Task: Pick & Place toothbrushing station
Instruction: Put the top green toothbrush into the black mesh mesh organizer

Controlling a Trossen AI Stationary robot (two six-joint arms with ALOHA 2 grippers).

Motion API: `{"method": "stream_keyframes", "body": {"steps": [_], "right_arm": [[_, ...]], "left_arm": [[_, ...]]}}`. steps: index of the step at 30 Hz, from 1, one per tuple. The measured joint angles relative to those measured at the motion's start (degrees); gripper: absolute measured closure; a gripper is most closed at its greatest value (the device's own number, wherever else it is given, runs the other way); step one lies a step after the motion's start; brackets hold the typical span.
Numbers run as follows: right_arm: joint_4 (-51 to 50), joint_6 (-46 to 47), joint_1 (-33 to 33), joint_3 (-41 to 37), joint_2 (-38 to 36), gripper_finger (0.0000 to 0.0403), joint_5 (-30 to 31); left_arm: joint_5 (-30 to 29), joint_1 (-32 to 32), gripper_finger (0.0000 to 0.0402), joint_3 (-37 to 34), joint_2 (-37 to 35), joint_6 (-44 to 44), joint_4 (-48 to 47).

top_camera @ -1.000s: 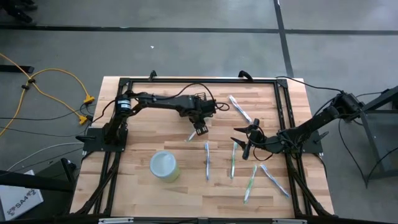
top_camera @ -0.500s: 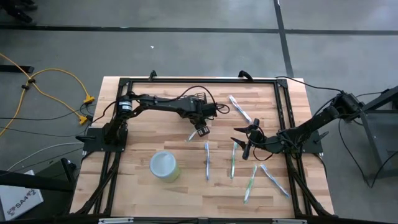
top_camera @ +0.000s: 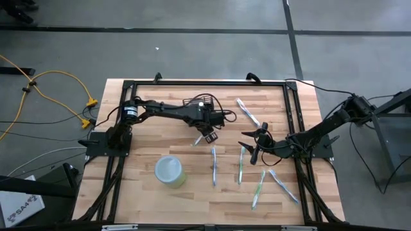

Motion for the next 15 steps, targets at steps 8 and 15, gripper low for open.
{"method": "stream_keyframes", "body": {"steps": [8,15], "right_arm": [[0.0,0.0,0.02,0.0,0.0,0.0208,0.0],[0.0,-0.02,0.02,0.0,0.0,0.0208,0.01]], "left_arm": [[-1.23,0.01,0.0282,0.0,-0.09,-3.09,0.0],[-3.56,-0.86,0.0283,0.04,-0.11,-5.45,-0.08]]}}
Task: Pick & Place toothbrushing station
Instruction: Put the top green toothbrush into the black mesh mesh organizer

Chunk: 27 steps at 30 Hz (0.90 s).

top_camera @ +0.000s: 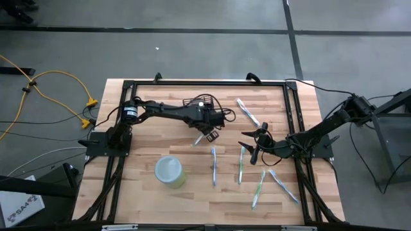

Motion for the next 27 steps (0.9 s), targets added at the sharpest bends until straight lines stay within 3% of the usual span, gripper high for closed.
{"method": "stream_keyframes", "body": {"steps": [20,27], "right_arm": [[0.0,0.02,-0.02,0.0,0.0,0.0208,0.01],[-0.01,0.01,-0.02,0.0,0.01,0.0208,0.01]], "left_arm": [[-2.08,-3.43,0.0283,0.06,-0.11,-12.0,-4.81],[0.73,-3.87,0.0283,0.09,-0.11,-14.76,-8.52]]}}
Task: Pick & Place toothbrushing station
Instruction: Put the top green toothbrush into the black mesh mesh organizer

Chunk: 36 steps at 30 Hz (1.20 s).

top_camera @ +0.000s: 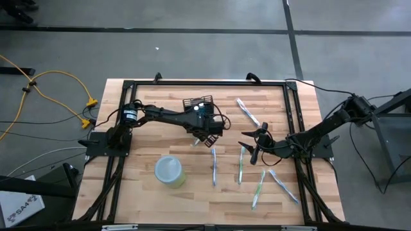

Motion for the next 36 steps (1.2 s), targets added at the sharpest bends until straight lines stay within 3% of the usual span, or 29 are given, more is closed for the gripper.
{"method": "stream_keyframes", "body": {"steps": [14,23,26,32,36], "right_arm": [[0.02,0.0,-0.01,0.02,0.01,0.0208,-0.01],[0.04,-0.01,0.0,0.07,-0.01,0.0208,0.0],[0.02,-0.01,0.02,0.07,-0.01,0.0208,-0.02],[0.02,0.01,0.02,0.07,0.0,0.0208,-0.02],[0.02,0.0,0.02,0.07,0.01,0.0208,-0.01]], "left_arm": [[3.34,-2.32,0.0283,0.07,0.72,-1.7,-1.04],[9.45,-0.86,0.0285,0.26,3.83,-1.76,-1.29],[9.17,-0.88,0.0303,0.26,3.91,-1.53,-1.05],[9.37,-0.94,0.0383,0.17,4.02,-1.66,-0.89],[7.92,-1.51,0.0388,0.15,4.11,-1.51,-0.96]]}}
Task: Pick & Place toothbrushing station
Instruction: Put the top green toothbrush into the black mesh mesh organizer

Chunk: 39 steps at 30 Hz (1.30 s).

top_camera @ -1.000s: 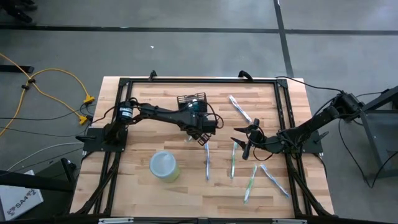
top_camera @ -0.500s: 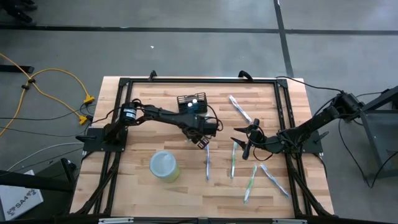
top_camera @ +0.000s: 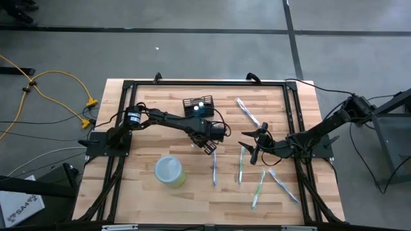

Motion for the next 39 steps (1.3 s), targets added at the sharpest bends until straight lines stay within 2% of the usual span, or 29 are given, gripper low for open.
{"method": "stream_keyframes", "body": {"steps": [22,28,39], "right_arm": [[0.0,-0.01,-0.01,-0.02,-0.02,0.0208,0.0],[0.0,-0.01,-0.01,-0.04,-0.02,0.0208,0.0],[0.0,0.01,-0.02,-0.04,-0.02,0.0208,0.01]], "left_arm": [[-1.02,-0.22,0.0391,-0.14,-0.24,0.19,0.11],[-7.42,-2.02,0.0391,-0.57,-2.15,1.41,0.31],[-16.45,-6.8,0.0392,-0.37,-11.97,3.79,1.12]]}}
